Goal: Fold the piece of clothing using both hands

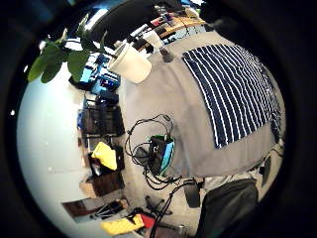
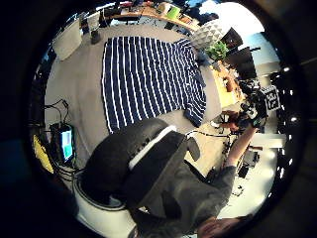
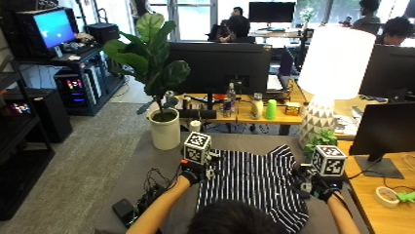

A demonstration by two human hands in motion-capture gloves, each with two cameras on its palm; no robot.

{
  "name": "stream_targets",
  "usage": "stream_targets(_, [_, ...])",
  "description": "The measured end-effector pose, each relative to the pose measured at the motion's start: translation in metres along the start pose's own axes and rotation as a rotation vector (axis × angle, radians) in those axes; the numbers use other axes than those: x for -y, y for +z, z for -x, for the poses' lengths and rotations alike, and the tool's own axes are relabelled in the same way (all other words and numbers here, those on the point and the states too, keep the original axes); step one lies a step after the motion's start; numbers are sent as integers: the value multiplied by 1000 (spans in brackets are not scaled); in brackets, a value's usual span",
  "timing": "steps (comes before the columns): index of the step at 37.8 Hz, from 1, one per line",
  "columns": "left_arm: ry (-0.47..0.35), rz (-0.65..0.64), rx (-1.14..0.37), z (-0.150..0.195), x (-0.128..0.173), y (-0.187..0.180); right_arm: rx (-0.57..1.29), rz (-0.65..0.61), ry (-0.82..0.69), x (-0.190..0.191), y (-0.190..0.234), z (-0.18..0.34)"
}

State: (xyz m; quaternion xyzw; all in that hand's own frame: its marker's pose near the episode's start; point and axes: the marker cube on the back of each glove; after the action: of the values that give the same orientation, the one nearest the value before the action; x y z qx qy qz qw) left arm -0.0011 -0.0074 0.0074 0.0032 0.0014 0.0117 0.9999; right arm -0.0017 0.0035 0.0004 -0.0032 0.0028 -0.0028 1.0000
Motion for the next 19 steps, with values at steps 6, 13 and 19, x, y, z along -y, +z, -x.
stream_targets(6, [38, 54, 25, -1, 5, 22, -38, 35, -2, -2, 11, 0])
stream_targets(13, [87, 110, 61, -7, 2, 47, -53, 89, 11, 2, 30, -1])
stream_targets(19, [141, 214, 73, -15, 5, 91, -33, 150, -2, 8, 63, 6])
